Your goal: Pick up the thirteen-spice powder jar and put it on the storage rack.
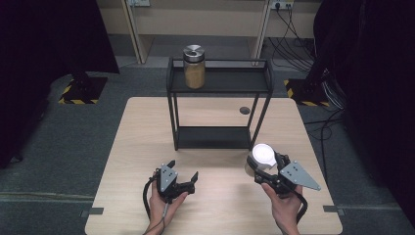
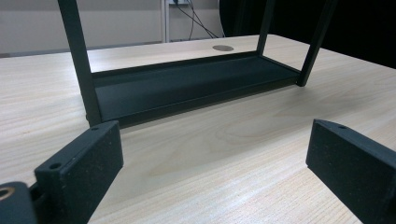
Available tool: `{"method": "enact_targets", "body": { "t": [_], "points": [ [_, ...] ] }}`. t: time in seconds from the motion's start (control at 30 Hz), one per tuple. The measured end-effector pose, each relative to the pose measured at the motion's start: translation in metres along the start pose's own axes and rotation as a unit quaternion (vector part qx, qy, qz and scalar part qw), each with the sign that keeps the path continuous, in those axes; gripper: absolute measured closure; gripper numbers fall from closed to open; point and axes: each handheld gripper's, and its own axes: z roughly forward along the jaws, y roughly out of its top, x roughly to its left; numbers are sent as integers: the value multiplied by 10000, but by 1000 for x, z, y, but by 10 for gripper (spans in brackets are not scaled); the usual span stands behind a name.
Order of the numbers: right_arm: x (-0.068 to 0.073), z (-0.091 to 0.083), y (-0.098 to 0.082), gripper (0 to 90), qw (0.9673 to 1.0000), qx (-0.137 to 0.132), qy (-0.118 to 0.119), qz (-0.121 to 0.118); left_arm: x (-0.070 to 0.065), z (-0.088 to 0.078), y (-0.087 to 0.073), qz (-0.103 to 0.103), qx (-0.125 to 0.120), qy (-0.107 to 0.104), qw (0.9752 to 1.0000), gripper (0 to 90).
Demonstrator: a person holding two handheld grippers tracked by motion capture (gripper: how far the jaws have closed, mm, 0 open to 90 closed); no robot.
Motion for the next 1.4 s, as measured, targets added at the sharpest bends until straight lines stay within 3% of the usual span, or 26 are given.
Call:
{"method": "enact_targets", "body": {
  "t": [0.3, 0.8, 1.4],
  "points": [
    [4, 11, 9, 308, 10000, -41, 45, -24, 0, 0, 0, -41, -11, 10, 10000, 31],
    [3, 29, 41, 308, 9994, -317, 33, -162, 1, 0, 0, -81, 3, 9, 10000, 31],
    [1, 51, 64, 308, 9992, -344, 14, -222, 2, 0, 0, -97, 6, -4, 10000, 31]
  ]
}}
